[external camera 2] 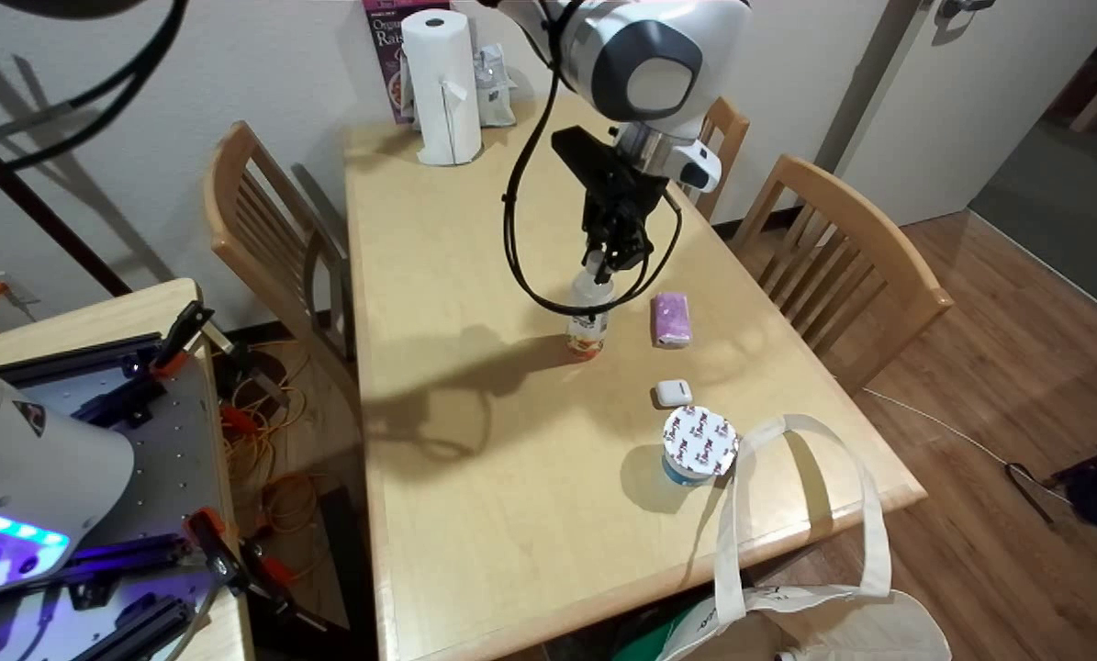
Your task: Lay down the bottle on the table
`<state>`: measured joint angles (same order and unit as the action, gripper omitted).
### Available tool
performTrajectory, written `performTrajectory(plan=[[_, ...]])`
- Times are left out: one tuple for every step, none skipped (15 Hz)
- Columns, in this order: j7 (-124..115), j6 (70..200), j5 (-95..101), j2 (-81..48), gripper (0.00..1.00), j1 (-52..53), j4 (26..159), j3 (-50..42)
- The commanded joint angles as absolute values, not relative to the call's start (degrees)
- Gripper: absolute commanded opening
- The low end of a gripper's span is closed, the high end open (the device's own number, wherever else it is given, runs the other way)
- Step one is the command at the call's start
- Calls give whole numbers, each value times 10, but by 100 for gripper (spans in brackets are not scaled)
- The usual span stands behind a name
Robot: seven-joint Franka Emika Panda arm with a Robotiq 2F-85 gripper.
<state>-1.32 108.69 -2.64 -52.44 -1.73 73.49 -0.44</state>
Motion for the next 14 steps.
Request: performTrajectory(plan=[[-7,1107,-44,-498,12,-32,780,3],[-9,1110,-47,-498,12,-34,779,2],[-11,1112,-51,-497,12,-38,779,1],[-14,1114,-59,-496,12,-46,775,1],[-15,1117,-70,-495,12,-54,772,1],[-15,1126,-83,-491,12,-66,774,0],[-17,1136,-94,-488,12,-76,776,-2],[-19,1146,-106,-485,12,-87,778,-5],[-20,1153,-114,-482,12,-97,779,-9],[-22,1162,-122,-479,12,-106,780,-12],[-24,1164,-128,-477,12,-115,779,-15],[-25,1168,-133,-477,12,-122,779,-18],[-30,1170,-136,-475,12,-128,780,-21],[-37,1170,-139,-476,12,-133,778,-25]])
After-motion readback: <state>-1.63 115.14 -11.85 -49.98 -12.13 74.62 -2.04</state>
